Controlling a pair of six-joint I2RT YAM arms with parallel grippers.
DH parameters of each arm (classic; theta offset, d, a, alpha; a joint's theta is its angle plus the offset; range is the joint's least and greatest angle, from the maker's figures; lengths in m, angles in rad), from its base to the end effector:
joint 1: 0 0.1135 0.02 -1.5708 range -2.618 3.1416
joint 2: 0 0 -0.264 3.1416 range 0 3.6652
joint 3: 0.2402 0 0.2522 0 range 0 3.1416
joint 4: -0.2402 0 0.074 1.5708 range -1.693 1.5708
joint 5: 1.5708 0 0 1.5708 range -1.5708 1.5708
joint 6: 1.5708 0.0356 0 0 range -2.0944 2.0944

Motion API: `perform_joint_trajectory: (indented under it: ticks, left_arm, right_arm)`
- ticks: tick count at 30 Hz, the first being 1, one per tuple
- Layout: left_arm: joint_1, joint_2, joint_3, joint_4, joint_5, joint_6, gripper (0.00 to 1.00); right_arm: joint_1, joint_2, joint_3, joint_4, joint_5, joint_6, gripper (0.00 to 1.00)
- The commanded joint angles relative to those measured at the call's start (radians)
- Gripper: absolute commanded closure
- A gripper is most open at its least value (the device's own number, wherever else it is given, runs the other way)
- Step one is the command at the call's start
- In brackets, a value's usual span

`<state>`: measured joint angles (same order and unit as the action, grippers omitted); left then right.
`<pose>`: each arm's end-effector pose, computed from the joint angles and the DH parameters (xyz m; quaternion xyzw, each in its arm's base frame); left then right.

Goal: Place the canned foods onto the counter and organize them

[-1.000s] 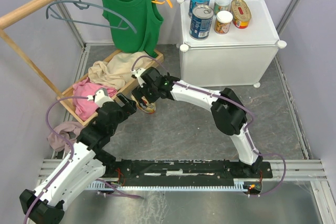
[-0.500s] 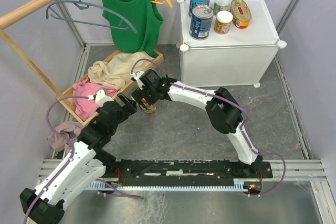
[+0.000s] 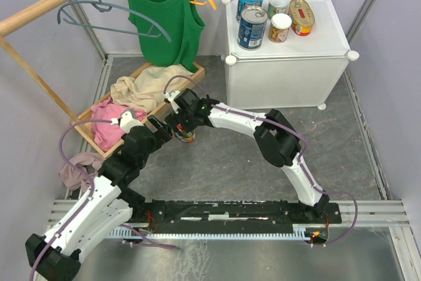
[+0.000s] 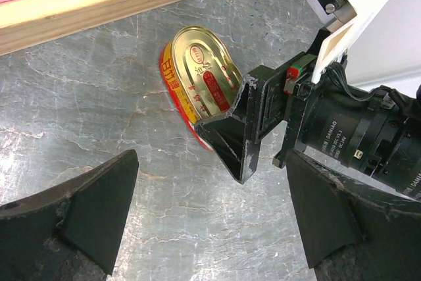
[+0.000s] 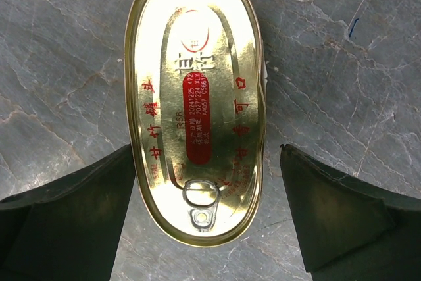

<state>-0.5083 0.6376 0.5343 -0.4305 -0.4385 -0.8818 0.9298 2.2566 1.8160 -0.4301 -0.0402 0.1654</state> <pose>0.1377 -0.0594 0.2510 -0.2633 0.8130 -0.1647 0.4925 0.3008 0.4056 0.1838 -0.3567 0.8688 0.1946 0.2829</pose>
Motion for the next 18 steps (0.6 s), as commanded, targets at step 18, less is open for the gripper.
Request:
perform_joint_trajectory:
  ticks: [18]
  left_arm:
    - [-0.002, -0.004, 0.026, 0.051, -0.026, -0.046, 0.01]
  right_arm:
    - [0.02, 0.016, -0.058, 0.114, 0.051, 0.014, 0.08]
